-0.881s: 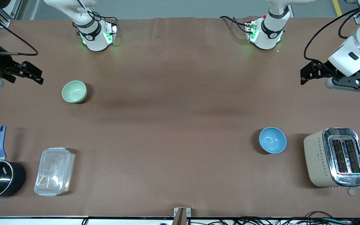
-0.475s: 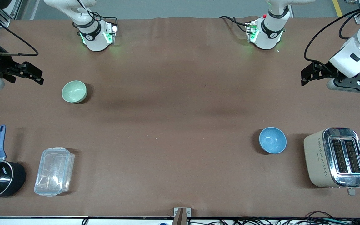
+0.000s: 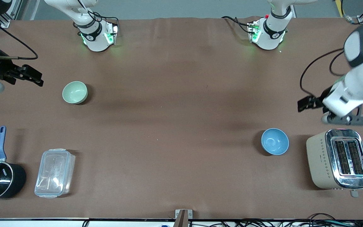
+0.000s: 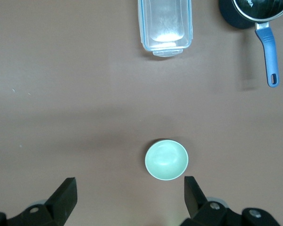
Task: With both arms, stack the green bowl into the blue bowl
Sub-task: 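Reach the left gripper down to the blue bowl rim, then grasp the blue bowl rim while the right gripper grasps the green bowl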
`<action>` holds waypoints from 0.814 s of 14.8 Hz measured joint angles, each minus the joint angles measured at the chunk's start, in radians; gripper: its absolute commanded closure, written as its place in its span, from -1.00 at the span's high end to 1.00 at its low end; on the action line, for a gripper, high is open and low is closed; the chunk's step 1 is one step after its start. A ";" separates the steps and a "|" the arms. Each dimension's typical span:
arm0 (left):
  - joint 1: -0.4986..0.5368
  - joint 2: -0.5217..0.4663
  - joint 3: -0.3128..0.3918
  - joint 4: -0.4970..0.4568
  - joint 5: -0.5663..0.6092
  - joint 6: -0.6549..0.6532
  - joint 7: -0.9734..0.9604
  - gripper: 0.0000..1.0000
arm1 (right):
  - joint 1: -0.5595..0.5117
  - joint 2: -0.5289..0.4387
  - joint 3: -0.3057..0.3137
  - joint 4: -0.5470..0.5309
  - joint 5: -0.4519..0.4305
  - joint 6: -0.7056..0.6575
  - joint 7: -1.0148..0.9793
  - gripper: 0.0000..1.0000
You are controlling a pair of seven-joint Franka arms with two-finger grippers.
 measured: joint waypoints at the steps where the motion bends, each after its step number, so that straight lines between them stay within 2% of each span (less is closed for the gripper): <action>1: 0.003 0.047 0.000 -0.005 0.000 0.042 -0.024 1.00 | -0.027 0.001 -0.001 -0.023 0.009 0.009 -0.029 1.00; 7: 0.004 0.277 0.000 -0.020 0.000 0.240 -0.122 1.00 | -0.254 0.011 -0.012 -0.201 0.107 0.077 -0.283 1.00; 12: 0.017 0.379 0.003 -0.023 0.030 0.345 -0.146 0.98 | -0.429 0.035 -0.014 -0.469 0.204 0.318 -0.527 0.99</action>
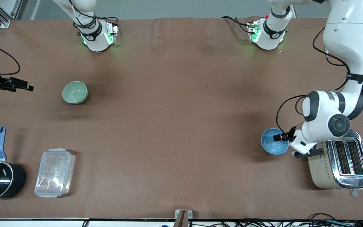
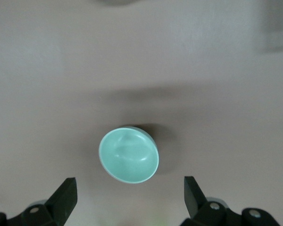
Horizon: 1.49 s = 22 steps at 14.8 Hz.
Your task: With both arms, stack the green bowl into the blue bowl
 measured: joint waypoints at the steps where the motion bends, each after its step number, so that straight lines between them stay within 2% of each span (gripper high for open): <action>1: 0.009 0.015 0.000 0.000 0.001 0.016 0.000 0.94 | -0.027 0.020 -0.001 -0.055 0.027 0.054 -0.050 0.98; 2: 0.018 0.026 0.001 0.000 0.002 0.025 0.000 0.86 | -0.046 0.047 -0.001 -0.099 0.046 0.102 -0.094 0.96; 6: 0.022 0.047 0.000 0.001 0.002 0.029 -0.009 -0.14 | -0.080 0.193 0.000 -0.142 0.107 0.185 -0.211 0.90; 8: 0.019 0.054 -0.001 0.001 0.002 0.029 -0.041 -0.49 | -0.103 0.272 0.000 -0.143 0.165 0.204 -0.280 0.83; 10: 0.017 0.062 -0.002 0.001 0.002 0.029 -0.071 -0.86 | -0.127 0.341 0.000 -0.142 0.212 0.222 -0.349 0.67; 11: 0.016 0.065 -0.003 0.001 0.002 0.029 -0.077 -0.98 | -0.133 0.364 0.000 -0.140 0.229 0.226 -0.368 0.47; 12: 0.014 0.067 -0.004 0.002 0.002 0.030 -0.086 -0.99 | -0.136 0.378 0.000 -0.137 0.235 0.226 -0.377 0.17; 13: 0.012 0.066 -0.007 0.009 0.002 0.033 -0.097 -0.99 | -0.136 0.383 0.001 -0.135 0.239 0.226 -0.379 -0.28; 15: 0.011 0.056 -0.017 0.020 0.002 0.028 -0.111 -1.00 | -0.136 0.382 0.004 -0.131 0.242 0.216 -0.379 -0.84; 16: 0.011 0.055 -0.030 0.024 0.002 0.030 -0.124 -1.00 | -0.136 0.381 0.006 -0.129 0.242 0.201 -0.379 -0.96; 17: 0.011 0.055 -0.050 0.028 0.002 0.032 -0.152 -1.00 | -0.136 0.380 0.007 -0.126 0.243 0.180 -0.380 -0.99; 22: 0.002 0.032 -0.177 0.060 0.002 0.032 -0.321 -1.00 | -0.134 0.357 0.010 -0.117 0.244 0.127 -0.381 -0.99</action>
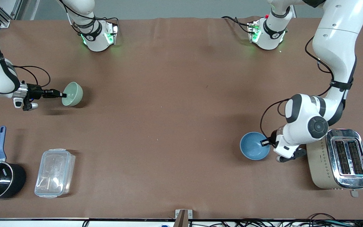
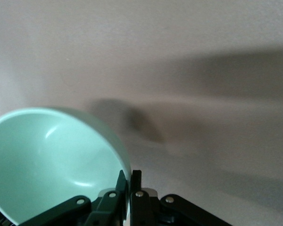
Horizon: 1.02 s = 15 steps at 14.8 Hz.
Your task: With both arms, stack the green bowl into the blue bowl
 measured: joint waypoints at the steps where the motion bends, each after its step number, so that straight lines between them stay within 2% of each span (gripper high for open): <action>1: -0.001 -0.009 -0.027 0.002 0.000 0.000 -0.036 -1.00 | 0.002 -0.017 0.002 0.005 0.000 -0.018 0.002 -0.99; 4: -0.018 -0.020 -0.112 0.021 0.000 -0.024 -0.141 -1.00 | 0.031 -0.113 0.009 0.030 0.001 -0.072 0.070 -0.99; 7: -0.123 -0.018 -0.128 0.049 0.000 -0.042 -0.253 -1.00 | 0.110 -0.240 0.013 0.064 -0.006 -0.109 0.209 -0.99; 10: -0.252 0.012 -0.128 0.072 0.000 -0.041 -0.380 -1.00 | 0.200 -0.322 0.018 0.125 -0.129 -0.112 0.356 -0.98; 15: -0.407 0.108 -0.125 0.115 0.000 0.064 -0.468 -1.00 | 0.293 -0.337 0.021 0.243 -0.259 -0.123 0.466 -0.98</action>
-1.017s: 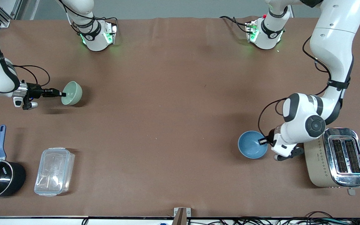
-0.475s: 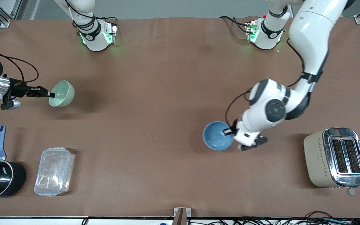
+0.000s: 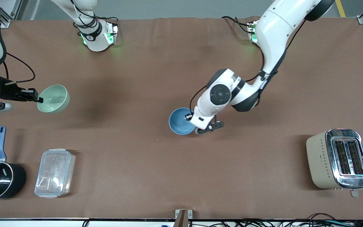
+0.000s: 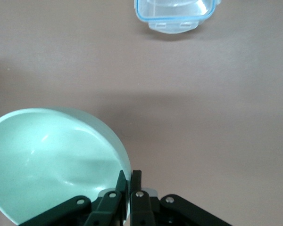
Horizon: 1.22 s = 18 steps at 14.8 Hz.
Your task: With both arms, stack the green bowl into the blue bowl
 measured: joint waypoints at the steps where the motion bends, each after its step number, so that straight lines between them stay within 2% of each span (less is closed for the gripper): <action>1: -0.019 0.024 0.000 0.004 0.000 0.043 0.000 -1.00 | 0.017 0.000 0.000 0.027 -0.042 -0.015 0.031 -0.97; 3: -0.043 0.068 0.002 0.007 0.000 0.108 0.000 -0.96 | 0.061 0.000 0.001 0.090 -0.104 -0.049 0.087 -0.97; 5: -0.047 0.108 0.002 0.011 0.000 0.144 0.006 -0.60 | 0.109 0.000 0.001 0.152 -0.144 -0.080 0.136 -0.97; 7: -0.045 0.127 0.005 0.020 0.000 0.152 0.016 0.08 | 0.156 0.000 0.002 0.198 -0.184 -0.109 0.189 -0.96; 8: -0.044 0.129 0.006 0.024 0.000 0.152 0.017 0.70 | 0.178 0.000 0.002 0.212 -0.194 -0.128 0.218 -0.96; 9: -0.043 0.129 0.006 0.027 0.000 0.152 0.017 1.00 | 0.200 0.000 0.003 0.219 -0.196 -0.141 0.247 -0.97; 12: -0.037 0.121 0.009 0.050 0.000 0.152 0.017 1.00 | 0.287 0.002 0.003 0.220 -0.195 -0.144 0.353 -0.99; 14: -0.009 0.081 0.022 0.068 0.002 0.137 0.022 1.00 | 0.377 0.004 0.004 0.220 -0.189 -0.120 0.461 -0.99; 16: 0.051 0.005 0.025 0.084 0.043 0.064 0.062 1.00 | 0.470 0.017 0.006 0.219 -0.169 -0.078 0.590 -0.99; 18: 0.124 -0.097 0.024 0.100 0.109 -0.070 0.115 1.00 | 0.549 0.055 0.008 0.216 -0.149 -0.024 0.698 -0.99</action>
